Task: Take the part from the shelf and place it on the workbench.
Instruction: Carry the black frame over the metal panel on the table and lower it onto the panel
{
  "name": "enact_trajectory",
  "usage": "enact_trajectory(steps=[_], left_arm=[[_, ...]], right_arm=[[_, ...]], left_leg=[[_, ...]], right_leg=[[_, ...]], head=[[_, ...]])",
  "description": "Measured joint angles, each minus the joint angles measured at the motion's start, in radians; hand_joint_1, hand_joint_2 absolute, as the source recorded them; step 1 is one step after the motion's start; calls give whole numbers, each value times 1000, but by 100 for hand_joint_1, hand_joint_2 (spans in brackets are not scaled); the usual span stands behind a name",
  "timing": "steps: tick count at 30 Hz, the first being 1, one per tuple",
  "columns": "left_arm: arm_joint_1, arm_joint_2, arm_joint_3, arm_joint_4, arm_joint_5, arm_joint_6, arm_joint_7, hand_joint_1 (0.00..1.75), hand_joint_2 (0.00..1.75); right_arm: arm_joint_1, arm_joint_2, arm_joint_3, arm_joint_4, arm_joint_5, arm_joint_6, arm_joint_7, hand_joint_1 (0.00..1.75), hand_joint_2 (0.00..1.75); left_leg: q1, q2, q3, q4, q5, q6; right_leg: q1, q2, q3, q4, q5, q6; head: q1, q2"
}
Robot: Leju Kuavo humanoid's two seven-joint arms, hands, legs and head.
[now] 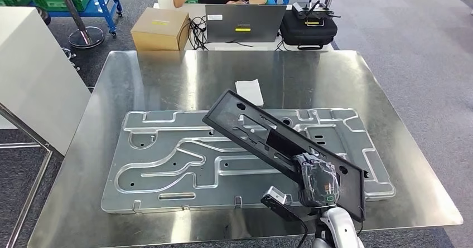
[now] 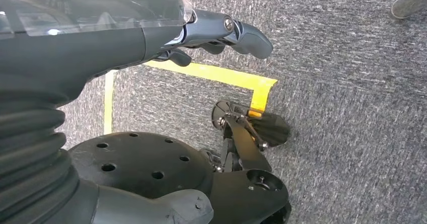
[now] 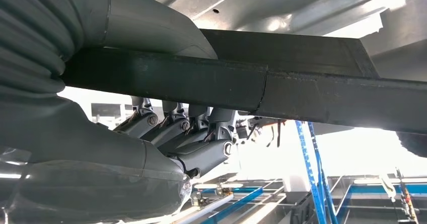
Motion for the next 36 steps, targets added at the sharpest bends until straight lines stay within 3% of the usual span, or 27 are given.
enact_trajectory(steps=[4,9,12,14,17,19,22,24,26,30,36], left_arm=[[0,0,0,0,0,0,0,0,175],[0,0,1,0,1,0,-3,0,175],[1,0,10,0,6,0,-13,0,175],[3,0,20,0,9,0,-20,0,175],[9,1,38,0,5,0,-23,0,175],[12,2,50,0,-1,-4,-21,0,175],[13,4,65,0,-17,-15,-17,0,175],[5,5,69,0,-31,-19,-12,0,175],[-4,5,72,0,-45,-20,-3,0,175],[-10,5,82,0,-65,-21,11,0,175],[-6,5,90,0,-82,-21,15,0,175]], right_arm=[[-1,0,0,0,0,0,0,175,175],[0,-7,0,-7,-6,-22,0,175,175],[21,-50,-21,-75,-66,-62,-6,175,175],[53,-109,-73,-164,-162,-40,-18,175,175],[95,-246,-230,-297,-358,127,-55,175,175],[88,-347,-360,-348,-440,278,-78,175,175],[-38,-440,-473,-325,-346,472,-95,175,175],[-185,-444,-434,-238,-189,510,-77,175,175],[-310,-427,-308,-128,-89,469,-30,175,175],[-471,-377,-30,53,-48,428,20,175,175],[-600,-312,155,239,-44,434,39,175,175]], left_leg=[[0,1,1,0,-1,0],[0,1,1,0,-1,0],[-2,-1,0,0,-1,1],[-6,-4,-2,1,0,3],[-12,-11,-5,1,1,5],[-14,-14,-9,1,2,7],[-15,-11,-20,0,1,7],[-15,-5,-21,0,2,8],[-15,-3,-19,0,5,8],[-15,-9,-21,-1,11,5],[-14,-23,-27,-4,15,3]], right_leg=[[0,0,1,-1,0,6],[-1,0,1,-1,1,6],[-3,-1,0,-1,4,8],[-7,-4,-1,-1,8,20],[-14,-10,-2,-1,13,40],[-16,-13,-2,0,13,44],[-17,-10,-7,1,14,46],[-17,-4,-13,2,17,50],[-16,-3,-15,2,19,53],[-16,-9,-22,7,20,55],[-15,-23,-26,10,16,51]], head=[[0,0],[0,0],[0,0],[0,0],[-1,0],[0,0],[1,0],[1,0],[3,0],[2,0],[3,0]])
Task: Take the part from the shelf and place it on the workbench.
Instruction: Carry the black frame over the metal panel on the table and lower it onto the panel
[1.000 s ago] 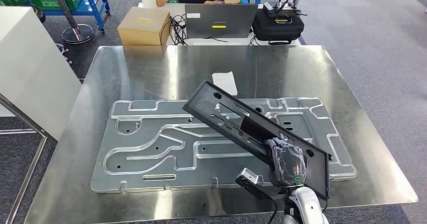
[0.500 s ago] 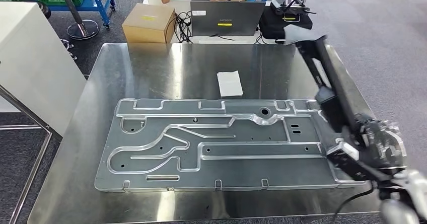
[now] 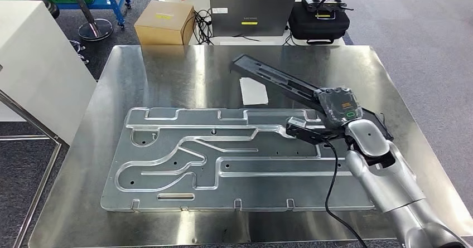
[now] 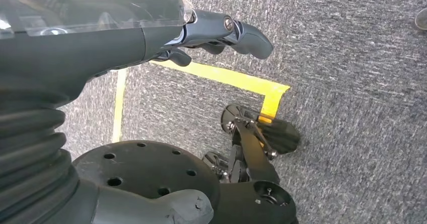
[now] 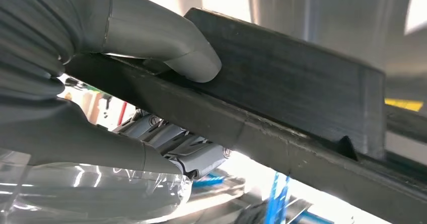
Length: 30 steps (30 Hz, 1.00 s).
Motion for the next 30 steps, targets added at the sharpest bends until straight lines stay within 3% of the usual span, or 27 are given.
enact_trajectory(steps=[7,17,30], left_arm=[[1,2,3,0,-14,-11,2,0,175],[2,5,9,0,-30,-11,0,0,175],[-3,7,15,0,-76,-15,-12,0,175]], right_arm=[[12,52,72,137,15,-63,3,175,175],[-8,114,83,238,50,-85,7,175,175],[-146,281,160,404,124,-84,12,175,175]], left_leg=[[0,0,-2,-2,-1,-1],[1,5,5,-2,-2,-4],[3,12,11,-3,0,-8]], right_leg=[[0,0,-2,0,-2,-3],[0,6,1,0,-2,-3],[3,13,4,3,0,-5]], head=[[0,0],[0,0],[0,0]])
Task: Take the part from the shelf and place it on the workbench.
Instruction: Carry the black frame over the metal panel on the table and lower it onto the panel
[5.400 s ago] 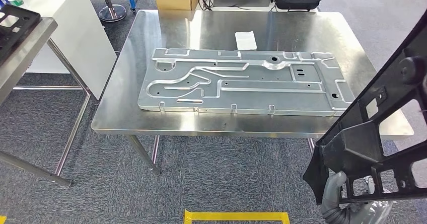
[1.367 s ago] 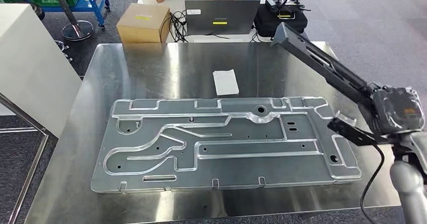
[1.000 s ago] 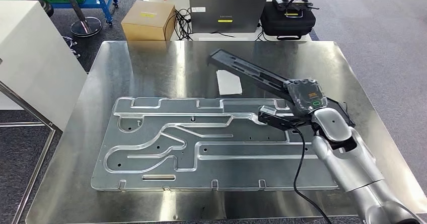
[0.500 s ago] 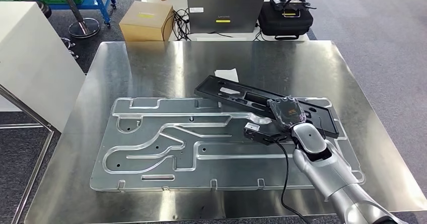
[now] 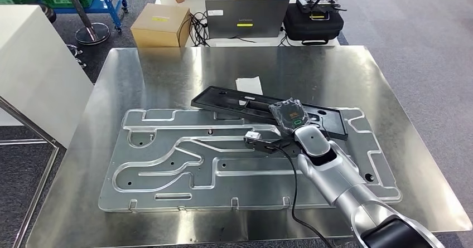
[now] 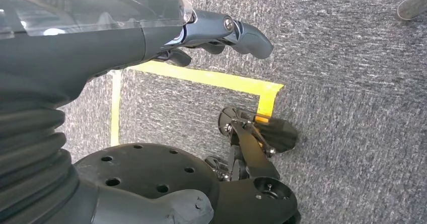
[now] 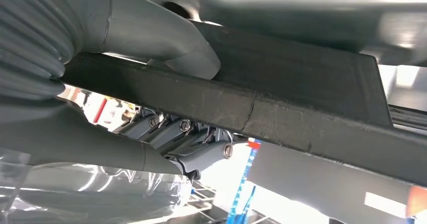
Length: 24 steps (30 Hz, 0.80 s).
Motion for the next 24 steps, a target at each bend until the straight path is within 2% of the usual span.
enact_trajectory(steps=[12,18,24], left_arm=[[-1,7,3,0,-14,-9,-14,0,175],[-1,8,16,0,1,-10,-23,0,175],[0,8,30,0,6,-8,-19,0,175]], right_arm=[[-38,108,73,37,1,8,2,175,175],[-4,149,107,15,-9,-18,39,175,175],[20,169,125,-13,-8,-12,63,175,175]], left_leg=[[0,0,-6,-1,0,0],[0,0,-7,-1,-1,-1],[0,0,-7,-1,-1,-1]], right_leg=[[0,0,-6,0,-1,-2],[0,0,-7,0,-2,-2],[0,0,-8,0,-2,-2]], head=[[0,0],[0,0],[0,0]])
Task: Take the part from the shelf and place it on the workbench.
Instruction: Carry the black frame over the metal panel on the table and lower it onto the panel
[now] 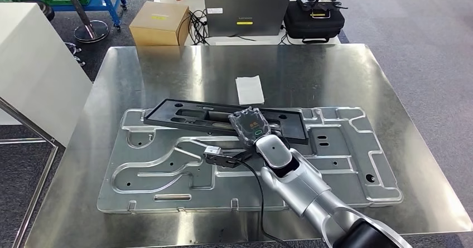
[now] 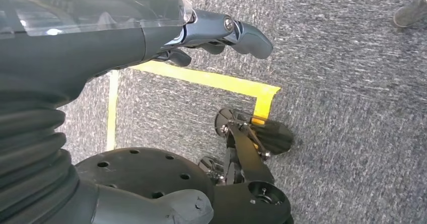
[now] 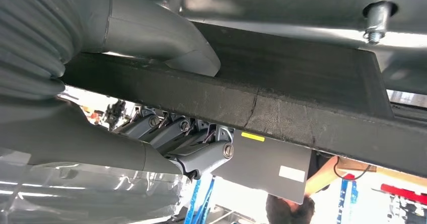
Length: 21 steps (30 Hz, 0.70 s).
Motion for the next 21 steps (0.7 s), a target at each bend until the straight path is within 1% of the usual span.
enact_trajectory(steps=[5,8,16,21], left_arm=[[0,-1,9,0,1,8,7,0,175],[0,-1,11,0,0,7,0,0,175],[-1,-1,34,0,31,-55,-100,0,175],[-1,-1,44,0,37,-70,-116,0,175]], right_arm=[[26,18,13,-23,1,8,48,175,175],[35,24,17,-26,0,-4,58,175,175],[52,24,12,-30,4,-25,68,175,175],[63,20,4,-34,8,-36,70,175,175]], left_leg=[[0,0,0,0,0,0],[0,0,0,0,0,0],[0,0,1,0,0,0],[0,0,1,0,0,0]], right_leg=[[0,0,0,0,0,0],[0,0,0,0,-1,-1],[0,0,0,0,-1,-1],[0,0,0,0,-1,-1]], head=[[0,0],[0,0],[0,0],[0,0]])
